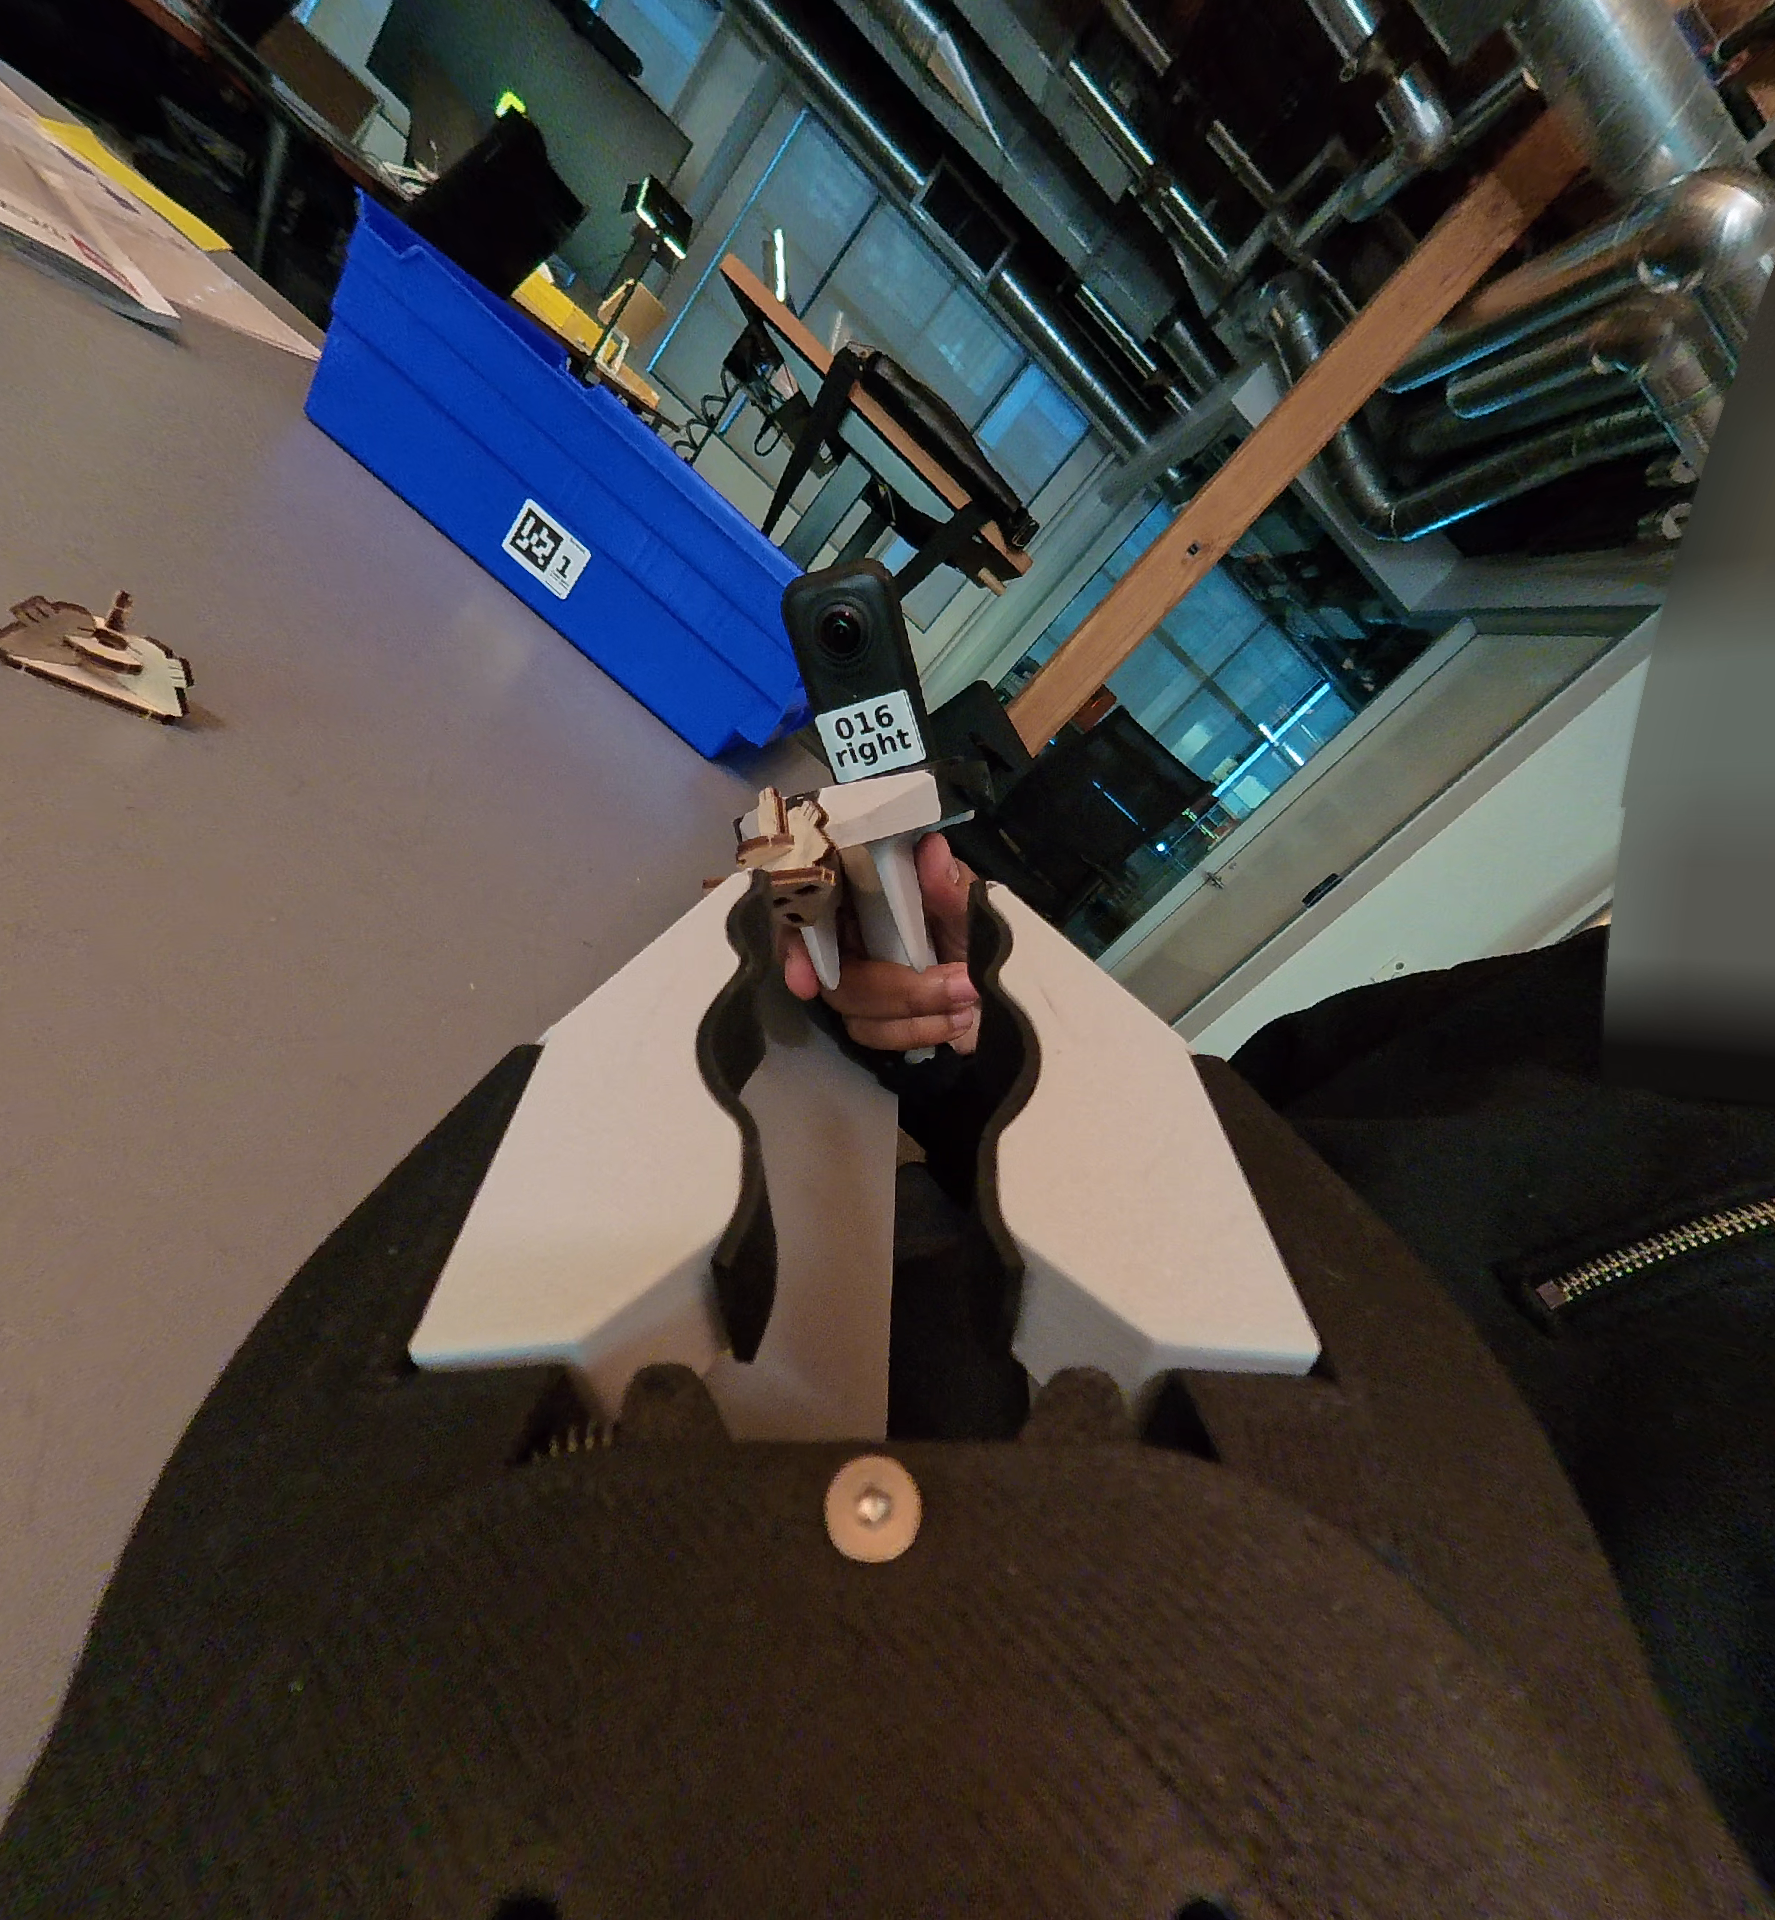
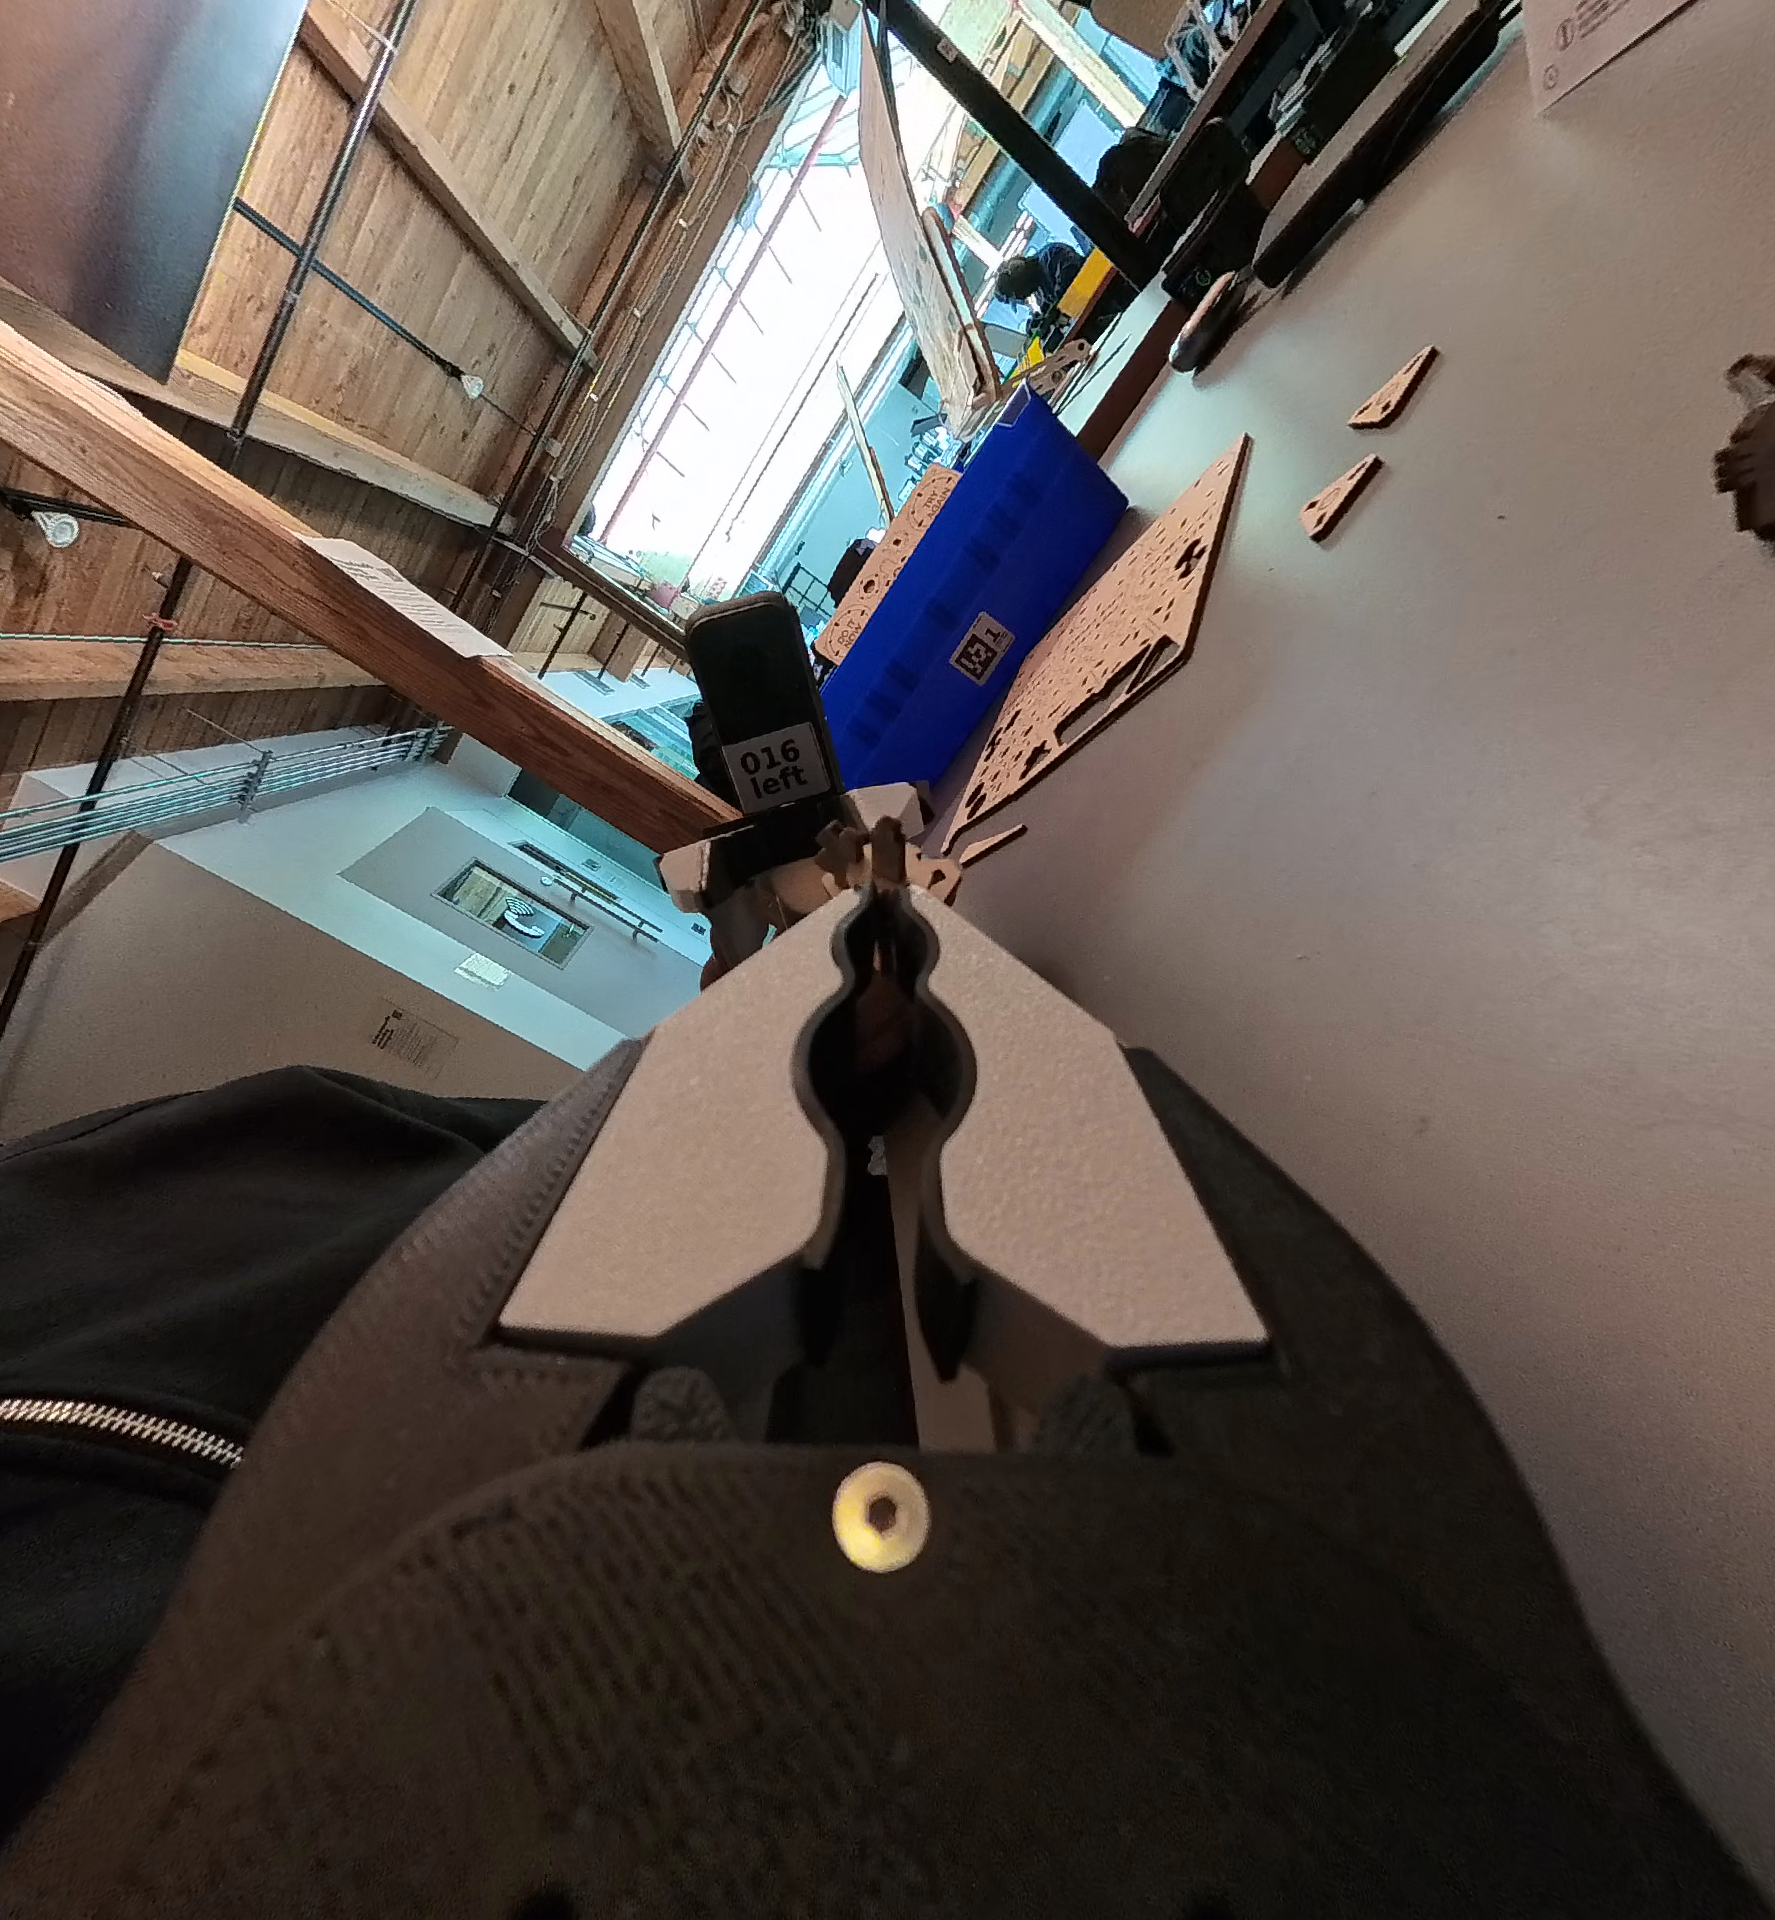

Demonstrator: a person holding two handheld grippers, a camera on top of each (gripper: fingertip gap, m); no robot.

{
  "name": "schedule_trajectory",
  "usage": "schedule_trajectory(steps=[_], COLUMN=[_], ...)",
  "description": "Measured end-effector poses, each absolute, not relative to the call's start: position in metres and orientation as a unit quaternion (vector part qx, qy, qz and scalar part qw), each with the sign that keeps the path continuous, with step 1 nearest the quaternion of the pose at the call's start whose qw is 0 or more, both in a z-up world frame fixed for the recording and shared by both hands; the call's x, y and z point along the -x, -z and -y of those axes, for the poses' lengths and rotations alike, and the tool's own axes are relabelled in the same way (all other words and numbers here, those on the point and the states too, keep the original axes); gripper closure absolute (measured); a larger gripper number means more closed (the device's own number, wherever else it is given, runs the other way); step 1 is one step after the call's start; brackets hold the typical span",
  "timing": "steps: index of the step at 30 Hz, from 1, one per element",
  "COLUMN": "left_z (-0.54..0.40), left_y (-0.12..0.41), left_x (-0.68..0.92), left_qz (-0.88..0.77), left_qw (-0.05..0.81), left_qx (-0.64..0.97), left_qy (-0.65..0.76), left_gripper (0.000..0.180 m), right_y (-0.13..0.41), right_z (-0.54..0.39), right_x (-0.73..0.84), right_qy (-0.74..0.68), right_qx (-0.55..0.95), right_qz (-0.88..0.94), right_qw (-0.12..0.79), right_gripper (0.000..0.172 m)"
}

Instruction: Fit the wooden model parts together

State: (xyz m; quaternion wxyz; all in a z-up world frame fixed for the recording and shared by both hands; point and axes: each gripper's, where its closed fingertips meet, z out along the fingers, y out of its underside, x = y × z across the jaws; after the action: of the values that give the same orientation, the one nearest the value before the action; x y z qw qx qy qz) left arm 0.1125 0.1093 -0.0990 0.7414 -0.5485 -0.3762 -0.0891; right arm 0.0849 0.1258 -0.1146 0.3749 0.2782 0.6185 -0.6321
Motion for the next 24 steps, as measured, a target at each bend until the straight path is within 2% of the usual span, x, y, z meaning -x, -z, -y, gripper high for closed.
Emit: schedule_trajectory(steps=[8,15,19,24], left_z=[-0.109,-0.121,-0.122,-0.123], left_y=[0.101,0.101,0.093,0.089], left_x=[-0.111,-0.12,-0.127,-0.136], left_qz=[0.383,0.366,0.341,0.324], left_qw=[0.738,0.74,0.756,0.76], left_qx=[0.548,0.543,0.529,0.516], left_qy=[0.092,0.153,0.182,0.228], left_gripper=[0.146,0.147,0.14,0.129], right_y=[0.108,0.072,0.069,0.091], right_z=[-0.128,-0.138,-0.131,-0.119], right_x=[-0.082,-0.088,-0.107,-0.115], right_qy=[0.654,0.753,0.759,0.679], right_qx=[-0.268,-0.179,-0.106,0.013], right_qz=[-0.61,-0.584,-0.631,-0.718], right_qw=[0.359,0.244,0.121,-0.154], right_gripper=[0.172,0.172,0.172,0.171])
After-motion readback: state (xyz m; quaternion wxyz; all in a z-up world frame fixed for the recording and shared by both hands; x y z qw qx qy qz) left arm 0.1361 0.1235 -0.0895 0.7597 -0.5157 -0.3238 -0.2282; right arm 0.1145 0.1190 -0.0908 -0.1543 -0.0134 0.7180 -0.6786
